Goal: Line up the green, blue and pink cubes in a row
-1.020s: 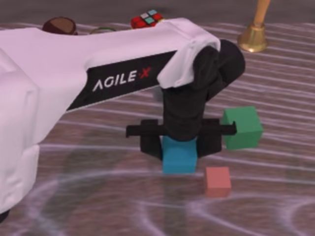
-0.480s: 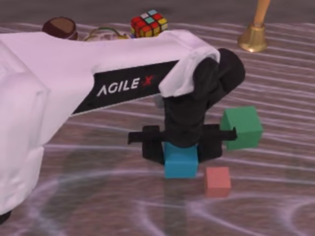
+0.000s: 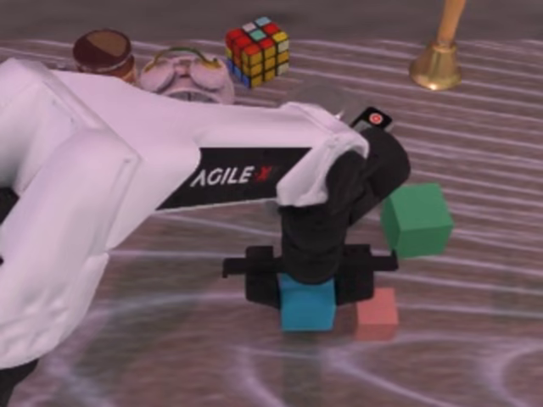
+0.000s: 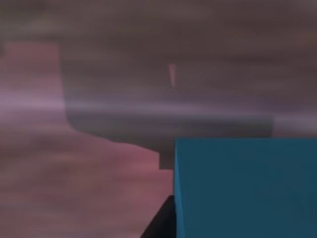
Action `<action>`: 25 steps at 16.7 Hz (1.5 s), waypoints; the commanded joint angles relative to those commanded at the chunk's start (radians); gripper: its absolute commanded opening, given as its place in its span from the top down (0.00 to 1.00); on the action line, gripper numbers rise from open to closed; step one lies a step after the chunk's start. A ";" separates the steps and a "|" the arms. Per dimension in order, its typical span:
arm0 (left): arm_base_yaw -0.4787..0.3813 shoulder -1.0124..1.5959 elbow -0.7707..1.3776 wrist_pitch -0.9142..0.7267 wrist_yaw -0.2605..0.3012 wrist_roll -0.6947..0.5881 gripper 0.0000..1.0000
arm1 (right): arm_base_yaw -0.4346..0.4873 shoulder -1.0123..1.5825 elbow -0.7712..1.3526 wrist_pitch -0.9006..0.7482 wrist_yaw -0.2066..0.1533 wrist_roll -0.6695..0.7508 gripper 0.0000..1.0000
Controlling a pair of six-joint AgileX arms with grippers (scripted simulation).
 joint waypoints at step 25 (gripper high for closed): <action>0.000 -0.001 0.003 -0.004 0.000 0.000 0.00 | 0.000 0.000 0.000 0.000 0.000 0.000 0.00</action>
